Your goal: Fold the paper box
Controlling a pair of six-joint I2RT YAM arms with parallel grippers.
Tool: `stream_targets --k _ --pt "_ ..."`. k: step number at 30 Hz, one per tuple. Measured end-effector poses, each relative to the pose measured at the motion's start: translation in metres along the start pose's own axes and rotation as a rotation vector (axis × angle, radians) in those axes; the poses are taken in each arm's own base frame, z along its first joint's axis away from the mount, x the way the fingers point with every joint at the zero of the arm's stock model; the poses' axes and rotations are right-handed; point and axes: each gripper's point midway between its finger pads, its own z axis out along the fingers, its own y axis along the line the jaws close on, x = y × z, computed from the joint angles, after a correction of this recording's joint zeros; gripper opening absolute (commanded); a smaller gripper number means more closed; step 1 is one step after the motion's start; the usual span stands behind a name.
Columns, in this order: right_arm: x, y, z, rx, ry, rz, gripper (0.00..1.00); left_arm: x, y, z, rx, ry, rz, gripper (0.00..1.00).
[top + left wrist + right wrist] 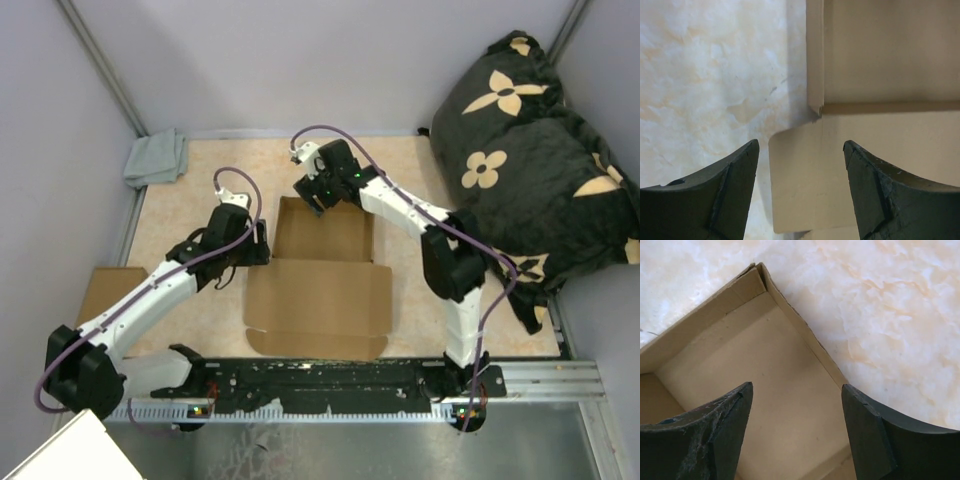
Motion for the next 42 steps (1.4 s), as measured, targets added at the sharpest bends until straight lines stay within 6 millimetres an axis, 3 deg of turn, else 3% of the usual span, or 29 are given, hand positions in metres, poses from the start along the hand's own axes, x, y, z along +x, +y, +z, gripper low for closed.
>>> stream_targets --k 4,9,14,16,18,23,27,32,35,37,38,39,40,41,42 --pt "0.016 0.005 0.035 -0.05 0.07 -0.05 0.72 0.011 0.003 -0.009 0.025 -0.007 -0.017 0.75" --pt "0.024 0.004 0.067 -0.057 0.112 -0.081 0.72 0.001 0.001 -0.02 0.047 -0.059 -0.04 0.75" --pt "0.025 0.0 0.084 -0.046 0.123 -0.095 0.69 -0.011 0.001 -0.032 0.062 -0.118 -0.055 0.75" --pt "0.025 -0.001 0.087 -0.042 0.125 -0.096 0.6 -0.015 0.001 -0.036 0.065 -0.136 -0.06 0.75" --pt "0.023 -0.002 0.092 -0.041 0.119 -0.096 0.32 -0.016 0.001 -0.038 0.068 -0.147 -0.064 0.74" --pt "0.026 -0.007 0.099 -0.001 0.131 -0.048 0.17 -0.014 0.002 -0.036 0.066 -0.144 -0.065 0.73" --pt "0.029 -0.022 0.097 0.07 0.143 0.044 0.15 -0.014 0.002 -0.036 0.067 -0.145 -0.066 0.73" --pt "0.056 -0.057 0.076 0.195 0.174 0.276 0.1 -0.015 0.001 -0.036 0.07 -0.15 -0.071 0.73" --pt "0.098 -0.09 0.04 0.267 0.202 0.482 0.14 -0.015 0.001 -0.035 0.07 -0.149 -0.073 0.73" --pt "0.134 -0.106 0.01 0.315 0.213 0.612 0.22 -0.015 0.001 -0.034 0.069 -0.147 -0.072 0.73" --pt "0.162 -0.1 -0.012 0.331 0.235 0.685 0.3 -0.014 0.001 -0.033 0.069 -0.145 -0.072 0.73" --pt "0.171 -0.104 -0.019 0.346 0.245 0.712 0.38 -0.014 0.0 -0.032 0.067 -0.142 -0.071 0.73" --pt "0.18 -0.094 -0.028 0.34 0.244 0.743 0.47 -0.013 0.0 -0.03 0.066 -0.138 -0.07 0.73" --pt "0.186 -0.071 -0.036 0.309 0.242 0.756 0.61 -0.013 0.0 -0.029 0.066 -0.136 -0.069 0.73" --pt "0.187 -0.043 -0.041 0.266 0.245 0.746 0.67 -0.013 -0.001 -0.028 0.067 -0.133 -0.069 0.73"
